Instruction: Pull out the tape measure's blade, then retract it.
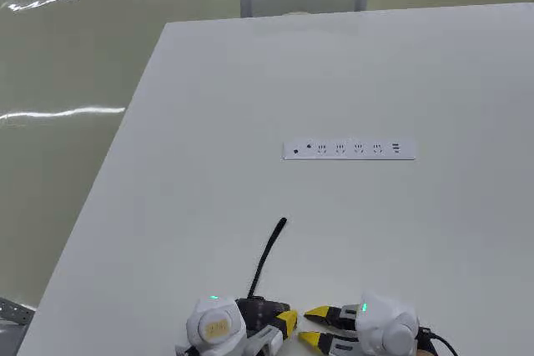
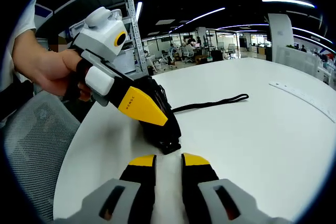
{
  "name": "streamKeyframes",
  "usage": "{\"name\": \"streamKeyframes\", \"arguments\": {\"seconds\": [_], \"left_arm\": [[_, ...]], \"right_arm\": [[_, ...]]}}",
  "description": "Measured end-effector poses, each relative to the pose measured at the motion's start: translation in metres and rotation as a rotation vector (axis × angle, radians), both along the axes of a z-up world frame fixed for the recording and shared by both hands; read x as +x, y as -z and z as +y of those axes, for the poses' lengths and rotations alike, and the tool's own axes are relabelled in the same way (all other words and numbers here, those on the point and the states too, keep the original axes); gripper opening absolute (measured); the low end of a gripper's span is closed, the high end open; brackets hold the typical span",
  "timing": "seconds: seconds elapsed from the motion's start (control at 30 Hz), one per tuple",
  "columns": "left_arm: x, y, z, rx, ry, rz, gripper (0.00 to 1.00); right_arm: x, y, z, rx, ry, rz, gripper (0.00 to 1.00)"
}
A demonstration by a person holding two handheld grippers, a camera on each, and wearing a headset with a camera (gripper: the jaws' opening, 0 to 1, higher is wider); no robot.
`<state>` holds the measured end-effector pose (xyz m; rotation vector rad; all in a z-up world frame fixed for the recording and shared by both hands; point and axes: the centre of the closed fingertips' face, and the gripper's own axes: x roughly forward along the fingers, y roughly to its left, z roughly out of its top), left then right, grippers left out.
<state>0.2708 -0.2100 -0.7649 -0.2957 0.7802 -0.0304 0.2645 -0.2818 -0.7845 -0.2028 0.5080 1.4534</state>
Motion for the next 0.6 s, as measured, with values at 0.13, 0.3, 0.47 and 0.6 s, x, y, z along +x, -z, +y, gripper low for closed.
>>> {"name": "streamKeyframes", "arguments": {"seconds": [0.13, 0.3, 0.47, 0.6], "left_arm": [[-0.0021, -0.0009, -0.0006, 0.007, 0.025, -0.010, 0.77], [-0.0029, -0.0007, -0.0019, -0.006, 0.040, -0.019, 0.83], [-0.0039, -0.0017, -0.0020, 0.000, 0.059, -0.024, 0.84], [-0.0035, -0.0023, -0.0026, 0.004, 0.066, -0.028, 0.84]], "right_arm": [[-0.0021, -0.0009, 0.0001, 0.000, -0.001, 0.002, 0.21], [-0.0013, -0.0018, -0.0005, -0.005, 0.003, 0.001, 0.29], [-0.0004, -0.0025, -0.0022, -0.012, 0.008, 0.000, 0.31], [-0.0009, -0.0034, -0.0027, -0.013, 0.007, 0.001, 0.30]]}}
